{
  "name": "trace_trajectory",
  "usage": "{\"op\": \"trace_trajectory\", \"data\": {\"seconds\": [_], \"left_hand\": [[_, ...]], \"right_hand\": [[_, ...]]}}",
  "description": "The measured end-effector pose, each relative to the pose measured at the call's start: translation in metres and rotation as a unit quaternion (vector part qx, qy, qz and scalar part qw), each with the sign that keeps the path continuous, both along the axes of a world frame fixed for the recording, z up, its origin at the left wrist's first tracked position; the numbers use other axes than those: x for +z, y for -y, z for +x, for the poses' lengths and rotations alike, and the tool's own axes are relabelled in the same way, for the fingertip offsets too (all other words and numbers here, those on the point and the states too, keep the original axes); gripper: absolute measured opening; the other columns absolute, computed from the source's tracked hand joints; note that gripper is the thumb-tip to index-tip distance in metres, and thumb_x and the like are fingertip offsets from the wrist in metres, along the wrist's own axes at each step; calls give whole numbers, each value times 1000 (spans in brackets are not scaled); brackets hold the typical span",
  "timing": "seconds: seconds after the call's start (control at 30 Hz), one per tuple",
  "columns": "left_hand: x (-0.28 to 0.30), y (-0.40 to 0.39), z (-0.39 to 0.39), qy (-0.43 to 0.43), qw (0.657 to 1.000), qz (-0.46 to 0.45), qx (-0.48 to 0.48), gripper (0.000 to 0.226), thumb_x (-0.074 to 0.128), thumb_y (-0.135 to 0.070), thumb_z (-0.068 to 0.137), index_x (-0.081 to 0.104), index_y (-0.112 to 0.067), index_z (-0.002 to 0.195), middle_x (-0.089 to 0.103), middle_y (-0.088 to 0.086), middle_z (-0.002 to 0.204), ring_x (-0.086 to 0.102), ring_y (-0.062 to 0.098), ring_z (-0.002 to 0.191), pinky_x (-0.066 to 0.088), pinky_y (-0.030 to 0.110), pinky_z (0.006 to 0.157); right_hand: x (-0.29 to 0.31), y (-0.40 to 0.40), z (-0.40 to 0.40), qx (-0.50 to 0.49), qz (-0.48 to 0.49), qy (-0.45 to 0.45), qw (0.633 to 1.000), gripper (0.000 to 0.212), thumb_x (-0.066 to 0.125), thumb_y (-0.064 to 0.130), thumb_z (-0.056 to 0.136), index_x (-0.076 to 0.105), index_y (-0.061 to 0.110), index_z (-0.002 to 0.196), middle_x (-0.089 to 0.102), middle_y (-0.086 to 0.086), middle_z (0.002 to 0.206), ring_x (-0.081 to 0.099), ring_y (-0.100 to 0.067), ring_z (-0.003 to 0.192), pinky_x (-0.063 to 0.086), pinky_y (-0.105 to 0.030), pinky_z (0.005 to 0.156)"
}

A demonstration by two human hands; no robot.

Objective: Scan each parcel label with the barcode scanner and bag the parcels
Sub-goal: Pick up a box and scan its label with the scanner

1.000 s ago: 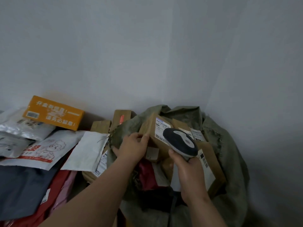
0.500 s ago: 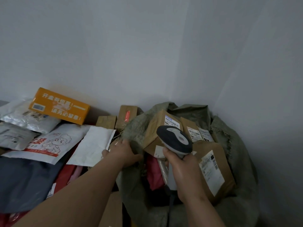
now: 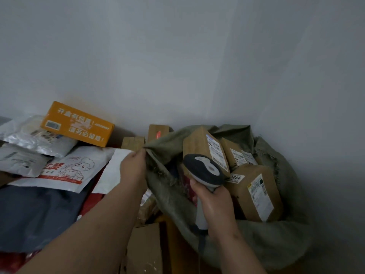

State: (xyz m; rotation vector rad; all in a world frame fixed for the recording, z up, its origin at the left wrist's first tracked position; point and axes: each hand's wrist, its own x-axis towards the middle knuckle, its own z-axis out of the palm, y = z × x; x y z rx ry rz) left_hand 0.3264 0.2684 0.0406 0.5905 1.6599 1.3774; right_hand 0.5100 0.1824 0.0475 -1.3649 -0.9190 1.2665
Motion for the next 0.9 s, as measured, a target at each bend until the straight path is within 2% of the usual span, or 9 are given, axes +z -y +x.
{"op": "trace_trajectory", "data": {"seconds": [0.1,0.23,0.3,0.4,0.5,0.57,0.67,0.8,0.9], "left_hand": [[24,5,-20,156,983,54,83,18,56,-36,96,68,-24,101,68,11,113,63,27,101,53,49,94],[18,24,-46,143,987,5,68,42,65,-21,92,54,-12,132,54,18,138,54,28,116,40,40,106],[0,35,-62,150,987,-20,57,30,62,-23,94,58,-18,123,56,16,135,53,28,116,43,41,106],[-14,63,-77,-17,998,-1,-65,42,66,-23,92,59,-19,133,59,4,128,55,22,111,48,42,100],[-20,84,-97,-72,994,26,-75,62,73,-23,83,53,-12,140,56,6,133,57,23,116,48,41,99],[-23,99,-113,-122,991,34,-49,52,69,-20,86,56,-10,135,63,9,127,61,19,107,50,35,89],[-32,124,-133,-206,977,-1,-62,38,64,-28,90,61,-18,127,67,-6,104,59,4,87,44,22,67],[-53,158,-133,-201,969,-71,-128,12,60,-27,95,66,-22,104,68,0,99,63,14,86,55,34,78],[-74,181,-120,-170,951,-118,-228,12,57,-24,98,66,-17,100,69,6,95,65,22,86,57,38,81]], "right_hand": [[2,5,-13,-15,-2,8,1000,17,78,31,85,69,36,98,74,13,88,68,-11,86,50,-27,70],[6,16,-37,-14,-5,22,1000,20,77,33,85,68,35,103,73,12,88,67,-15,88,51,-31,72],[6,23,-51,-3,-9,25,1000,25,77,32,86,66,34,108,71,11,98,66,-15,93,53,-32,77],[5,35,-75,17,-13,40,999,19,77,31,86,66,39,99,69,18,85,65,-11,86,51,-28,70],[3,46,-99,24,-12,52,998,18,77,29,86,66,39,94,70,18,85,65,-10,86,50,-27,68],[2,53,-114,30,-18,62,998,13,78,27,85,69,33,93,72,10,82,67,-13,80,51,-28,67],[-3,67,-133,48,-37,83,995,12,76,29,86,72,26,96,73,4,81,68,-15,73,52,-33,68],[-23,87,-140,94,-76,115,986,13,77,34,84,71,31,95,74,8,82,69,-9,70,52,-28,65],[-42,97,-134,112,-109,147,977,15,78,35,81,70,30,93,72,11,80,68,-7,73,52,-27,67]]}}
